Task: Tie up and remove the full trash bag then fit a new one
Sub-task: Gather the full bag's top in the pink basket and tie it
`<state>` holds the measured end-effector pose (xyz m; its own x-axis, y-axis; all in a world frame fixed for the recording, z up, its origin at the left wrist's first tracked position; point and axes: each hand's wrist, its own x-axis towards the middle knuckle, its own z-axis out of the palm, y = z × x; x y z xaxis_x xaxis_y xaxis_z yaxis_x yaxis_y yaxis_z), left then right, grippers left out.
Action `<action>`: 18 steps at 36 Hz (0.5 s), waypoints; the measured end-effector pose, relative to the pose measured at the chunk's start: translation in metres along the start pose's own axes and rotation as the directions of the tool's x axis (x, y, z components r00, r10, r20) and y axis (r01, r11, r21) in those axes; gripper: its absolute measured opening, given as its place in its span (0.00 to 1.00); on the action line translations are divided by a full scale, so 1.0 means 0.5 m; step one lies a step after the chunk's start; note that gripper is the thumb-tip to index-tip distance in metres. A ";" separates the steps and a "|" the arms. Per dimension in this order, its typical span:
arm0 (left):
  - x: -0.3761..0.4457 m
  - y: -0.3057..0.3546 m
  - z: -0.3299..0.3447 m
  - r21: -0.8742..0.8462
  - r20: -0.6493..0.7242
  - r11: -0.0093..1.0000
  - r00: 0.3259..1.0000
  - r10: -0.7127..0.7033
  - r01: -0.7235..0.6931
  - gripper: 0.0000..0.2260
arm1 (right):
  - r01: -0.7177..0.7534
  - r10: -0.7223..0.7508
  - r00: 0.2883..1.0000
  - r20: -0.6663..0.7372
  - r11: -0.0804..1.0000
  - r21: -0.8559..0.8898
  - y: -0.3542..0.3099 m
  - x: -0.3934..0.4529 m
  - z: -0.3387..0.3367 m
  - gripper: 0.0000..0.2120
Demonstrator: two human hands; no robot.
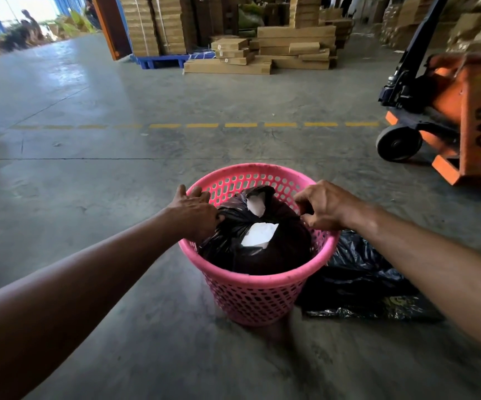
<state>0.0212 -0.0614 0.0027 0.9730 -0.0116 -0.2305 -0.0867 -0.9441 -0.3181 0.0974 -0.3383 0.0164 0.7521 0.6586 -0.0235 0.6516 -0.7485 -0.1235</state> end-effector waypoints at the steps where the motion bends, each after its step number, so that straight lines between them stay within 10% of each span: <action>1: 0.001 -0.002 -0.001 0.015 0.022 1.000 1.000 0.001 -0.001 0.18 | -0.012 0.012 1.000 0.014 1.000 -0.025 0.001 0.002 0.000 0.10; 9: 0.010 -0.037 -0.020 -0.244 -0.054 0.965 0.994 0.090 -0.100 0.19 | -0.035 0.034 0.999 -0.011 0.999 -0.040 0.000 0.009 0.005 0.06; 13: 0.014 -0.042 -0.024 -0.850 -0.283 0.418 0.947 0.151 -0.321 0.23 | 0.003 0.000 0.998 -0.068 0.999 0.048 0.008 0.000 -0.025 0.05; 18: -0.004 0.032 -0.040 -0.969 -0.242 0.005 0.952 0.187 -0.247 0.21 | 0.047 -0.042 0.997 -0.060 0.994 0.094 0.000 -0.003 -0.068 0.02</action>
<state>0.0220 -0.0831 0.0167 0.9620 -0.2672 -0.0563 -0.0337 -0.3208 0.9465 0.0995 -0.3418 0.0504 0.7287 0.6836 0.0409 0.6742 -0.7057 -0.2176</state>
